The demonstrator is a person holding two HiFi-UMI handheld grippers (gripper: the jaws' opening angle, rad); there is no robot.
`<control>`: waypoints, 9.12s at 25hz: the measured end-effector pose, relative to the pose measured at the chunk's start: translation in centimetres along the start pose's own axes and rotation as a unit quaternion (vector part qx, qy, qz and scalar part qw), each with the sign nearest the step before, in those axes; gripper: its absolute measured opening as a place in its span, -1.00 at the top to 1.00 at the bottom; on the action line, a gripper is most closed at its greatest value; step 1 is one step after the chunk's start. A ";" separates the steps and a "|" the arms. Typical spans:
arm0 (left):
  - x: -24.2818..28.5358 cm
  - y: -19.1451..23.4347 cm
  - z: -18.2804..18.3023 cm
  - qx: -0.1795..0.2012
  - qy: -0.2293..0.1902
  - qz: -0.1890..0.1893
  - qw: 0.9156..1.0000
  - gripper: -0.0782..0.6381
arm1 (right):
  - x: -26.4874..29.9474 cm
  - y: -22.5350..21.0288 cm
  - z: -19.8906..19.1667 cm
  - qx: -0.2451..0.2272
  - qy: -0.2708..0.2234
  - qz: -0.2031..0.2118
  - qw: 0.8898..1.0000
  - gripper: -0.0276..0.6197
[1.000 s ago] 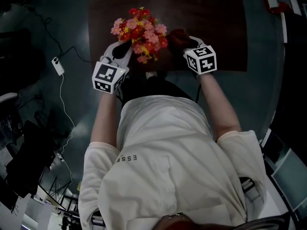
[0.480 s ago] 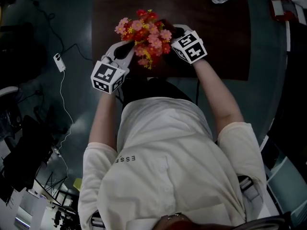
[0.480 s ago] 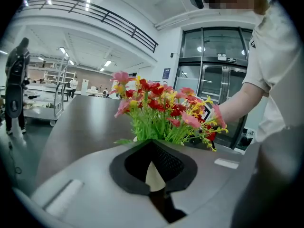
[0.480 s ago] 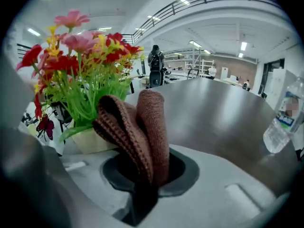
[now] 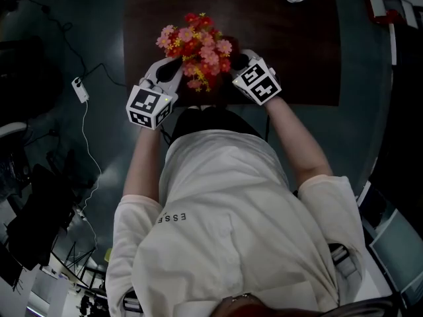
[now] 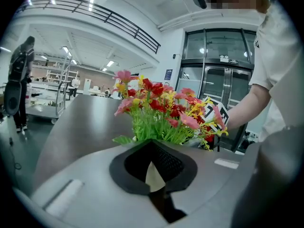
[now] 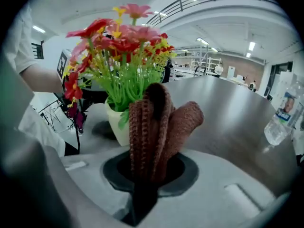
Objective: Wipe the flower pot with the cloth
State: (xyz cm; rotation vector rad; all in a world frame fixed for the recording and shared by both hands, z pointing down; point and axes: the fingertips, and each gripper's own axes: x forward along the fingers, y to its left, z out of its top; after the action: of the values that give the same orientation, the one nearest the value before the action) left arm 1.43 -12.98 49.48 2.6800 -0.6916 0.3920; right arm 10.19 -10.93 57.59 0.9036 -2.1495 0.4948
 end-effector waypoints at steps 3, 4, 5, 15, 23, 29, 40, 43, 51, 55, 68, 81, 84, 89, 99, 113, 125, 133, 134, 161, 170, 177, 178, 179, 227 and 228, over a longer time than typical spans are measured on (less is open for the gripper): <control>0.2 -0.1 -0.2 0.003 0.004 -0.005 1.000 0.75 | -0.4 1.5 -0.2 0.018 0.005 -0.007 1.000 0.78; 0.2 -0.1 -0.2 0.004 0.004 -0.007 1.000 0.75 | -0.4 1.9 -0.4 0.024 0.007 -0.011 1.000 0.78; 0.3 -0.1 -0.2 0.005 0.004 -0.009 1.000 0.75 | -0.5 2.3 -0.6 0.029 0.009 -0.015 0.999 0.78; -0.2 -0.7 -0.6 -0.004 0.000 -0.037 0.999 0.75 | -1.8 8.7 -2.0 0.073 0.009 0.000 0.997 0.77; -0.8 -1.8 -0.7 -0.055 -0.001 -0.039 0.998 0.75 | -4.6 2.8 -1.7 0.063 -0.002 -0.030 0.998 0.77; -0.9 -1.5 -0.7 -0.082 -0.013 0.023 0.996 0.75 | -2.7 -3.4 2.6 -0.031 -0.016 0.036 0.999 0.77; -1.0 -0.7 -0.3 -0.146 -0.034 0.122 0.981 0.75 | 5.2 -3.7 12.0 -0.139 -0.009 0.268 0.953 0.77; -1.0 -0.5 -0.3 -0.155 -0.038 0.136 0.978 0.75 | 6.6 -1.5 13.3 -0.145 -0.007 0.343 0.928 0.77; -1.6 0.0 -0.8 -0.178 -0.038 0.175 0.968 0.74 | 7.6 2.6 12.8 -0.158 0.035 0.458 0.874 0.77; -1.6 0.0 -0.7 -0.182 -0.043 0.180 0.966 0.74 | 7.1 2.6 12.5 -0.141 0.039 0.477 0.867 0.77; -1.6 0.1 -0.8 -0.164 -0.027 0.201 0.965 0.74 | 4.6 -1.4 8.6 -0.109 0.032 0.416 0.902 0.77; -1.6 -0.1 -0.6 -0.142 -0.052 0.181 0.972 0.75 | 0.0 -3.9 3.5 -0.084 -0.014 0.272 0.959 0.77; -2.2 -0.4 0.7 -0.095 -0.073 0.180 0.976 0.74 | -1.1 -5.2 3.8 -0.052 -0.043 0.158 0.985 0.77; -3.8 -0.2 3.2 -0.031 -0.120 0.181 0.976 0.74 | -3.9 -5.4 2.7 -0.009 -0.070 -0.019 0.997 0.77; -7.9 -1.0 1.6 -0.002 -0.093 0.027 0.995 0.73 | -5.9 4.1 -3.6 0.143 -0.042 -0.174 0.973 0.77; -15.6 0.9 -4.2 0.057 -0.052 -0.035 0.996 0.73 | 2.8 18.4 3.9 0.143 -0.087 -0.147 0.975 0.77; -17.5 4.0 -5.5 0.038 -0.038 -0.016 0.998 0.73 | 9.7 10.5 11.4 0.290 -0.125 -0.176 0.932 0.77; -16.8 4.2 -5.9 0.033 -0.039 -0.030 0.998 0.73 | 8.4 10.7 9.4 0.344 -0.126 -0.176 0.914 0.77; -16.5 4.1 -5.8 0.030 -0.040 -0.034 0.998 0.73 | 8.1 10.7 8.9 0.352 -0.126 -0.176 0.911 0.77; -7.2 -0.2 -3.5 0.099 -0.020 -0.136 0.986 0.05 | -5.8 11.6 -8.1 0.344 -0.025 -0.253 0.904 0.77; -0.2 -0.6 -3.6 0.186 0.020 -0.153 0.970 -0.76 | -8.8 3.9 -7.0 0.315 -0.030 -0.262 0.911 0.77; 3.9 -0.7 -4.9 0.199 0.076 -0.219 0.952 -0.83 | -9.1 0.2 -6.6 0.278 -0.023 -0.252 0.927 0.77; 4.4 -1.0 -5.3 0.207 0.087 -0.227 0.948 -0.85 | -9.0 -0.2 -6.7 0.272 -0.021 -0.252 0.929 0.77; 4.7 -1.3 -5.5 0.212 0.095 -0.235 0.944 -0.85 | -9.0 -0.5 -6.7 0.265 -0.018 -0.252 0.931 0.77; 1.3 -7.4 16.6 0.037 -0.040 -0.137 0.989 -0.77 | -8.1 7.5 15.0 0.012 -0.212 -0.024 0.977 0.77; 1.3 -7.6 16.9 0.043 -0.040 -0.138 0.989 -0.77 | -8.0 7.9 15.1 0.004 -0.213 -0.019 0.977 0.77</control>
State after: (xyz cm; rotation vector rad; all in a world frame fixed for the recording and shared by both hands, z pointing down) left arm 9.31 -13.91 32.74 2.8343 -0.3223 0.2471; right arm 0.90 -10.78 41.19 1.1342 -2.5081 0.3080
